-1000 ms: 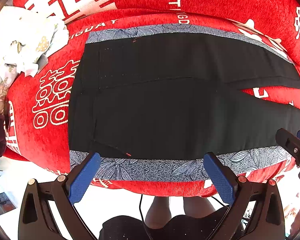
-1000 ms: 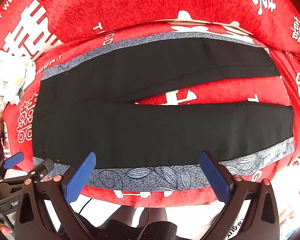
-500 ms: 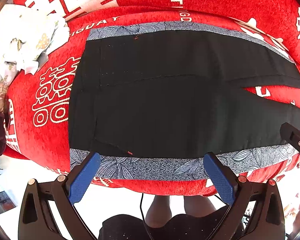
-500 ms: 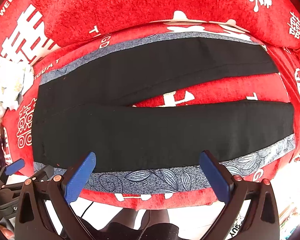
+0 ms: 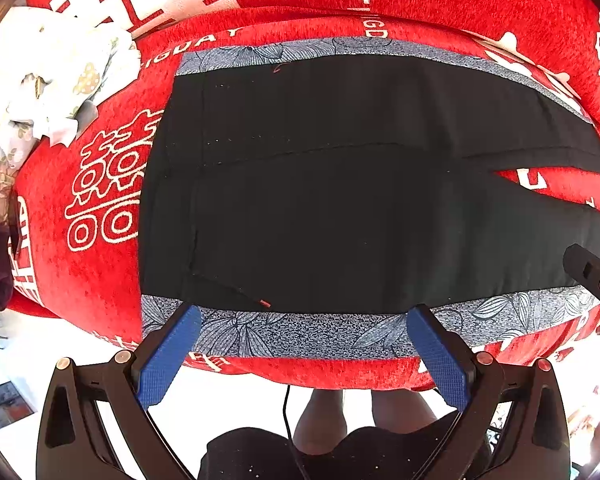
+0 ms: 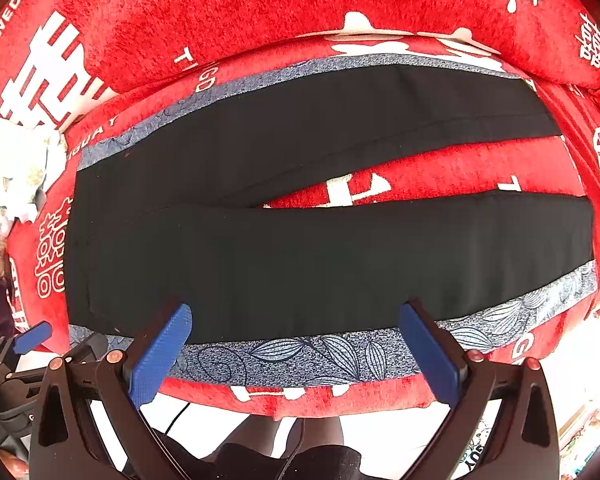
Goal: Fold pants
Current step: 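Position both grippers open above the waistband of the black trousers, then grasp the waistband with the right gripper while the left gripper grasps it too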
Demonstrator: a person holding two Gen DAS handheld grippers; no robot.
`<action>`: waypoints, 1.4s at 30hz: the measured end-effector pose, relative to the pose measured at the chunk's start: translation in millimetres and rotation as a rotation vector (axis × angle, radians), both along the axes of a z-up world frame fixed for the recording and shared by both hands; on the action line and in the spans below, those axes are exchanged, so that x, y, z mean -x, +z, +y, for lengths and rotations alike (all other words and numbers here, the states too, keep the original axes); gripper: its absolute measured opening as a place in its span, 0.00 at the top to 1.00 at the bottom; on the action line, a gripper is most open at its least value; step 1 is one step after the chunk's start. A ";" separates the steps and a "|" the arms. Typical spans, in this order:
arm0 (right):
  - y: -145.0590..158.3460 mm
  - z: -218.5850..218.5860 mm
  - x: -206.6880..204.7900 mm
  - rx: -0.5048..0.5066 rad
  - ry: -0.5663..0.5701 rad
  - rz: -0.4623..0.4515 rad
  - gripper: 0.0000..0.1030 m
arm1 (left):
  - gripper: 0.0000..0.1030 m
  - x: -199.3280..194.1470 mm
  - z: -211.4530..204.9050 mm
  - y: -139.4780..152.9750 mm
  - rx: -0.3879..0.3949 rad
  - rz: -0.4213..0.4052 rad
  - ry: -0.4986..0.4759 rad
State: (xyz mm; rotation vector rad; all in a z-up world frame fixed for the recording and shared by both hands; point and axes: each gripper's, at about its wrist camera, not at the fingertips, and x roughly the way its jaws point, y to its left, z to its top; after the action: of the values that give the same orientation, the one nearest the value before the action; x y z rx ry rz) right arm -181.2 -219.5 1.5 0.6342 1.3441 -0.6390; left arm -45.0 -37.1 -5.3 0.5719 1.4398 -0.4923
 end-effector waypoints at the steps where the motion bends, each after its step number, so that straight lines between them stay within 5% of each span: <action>1: -0.8 0.4 0.6 0.000 -0.001 0.000 0.00 | 0.00 0.0 0.3 -0.4 -0.001 0.000 0.001; 16: -7.4 0.1 3.8 -0.042 -0.013 -0.044 0.00 | 0.00 -4.4 13.0 -7.3 0.046 0.018 0.013; 24: -47.2 -1.4 40.2 -0.423 -0.140 -0.306 0.01 | 0.00 -31.4 84.4 -31.7 0.294 0.180 0.174; 26: -65.2 2.9 55.7 -0.527 -0.177 -0.352 0.06 | 0.00 -34.7 107.3 -45.5 0.327 0.228 0.219; 28: -87.2 8.6 71.6 -0.627 -0.219 -0.368 0.27 | 0.00 -35.7 130.2 -63.3 0.362 0.289 0.274; 30: -110.4 15.6 87.5 -0.703 -0.259 -0.378 0.27 | 0.00 -34.1 146.7 -80.8 0.391 0.339 0.322; 35: -143.1 23.8 107.9 -0.778 -0.302 -0.432 0.27 | 0.00 -34.1 164.4 -117.4 0.470 0.405 0.409; 42: -148.6 17.4 101.2 -0.807 -0.335 -0.565 0.27 | 0.03 -47.4 154.3 -120.3 0.558 0.395 0.428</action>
State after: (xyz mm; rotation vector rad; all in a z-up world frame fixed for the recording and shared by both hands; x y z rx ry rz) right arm -282.4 -202.2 -147.2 1.5857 0.9249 -0.1163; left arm 2.4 117.2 -125.7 -0.2938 1.6465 -0.6499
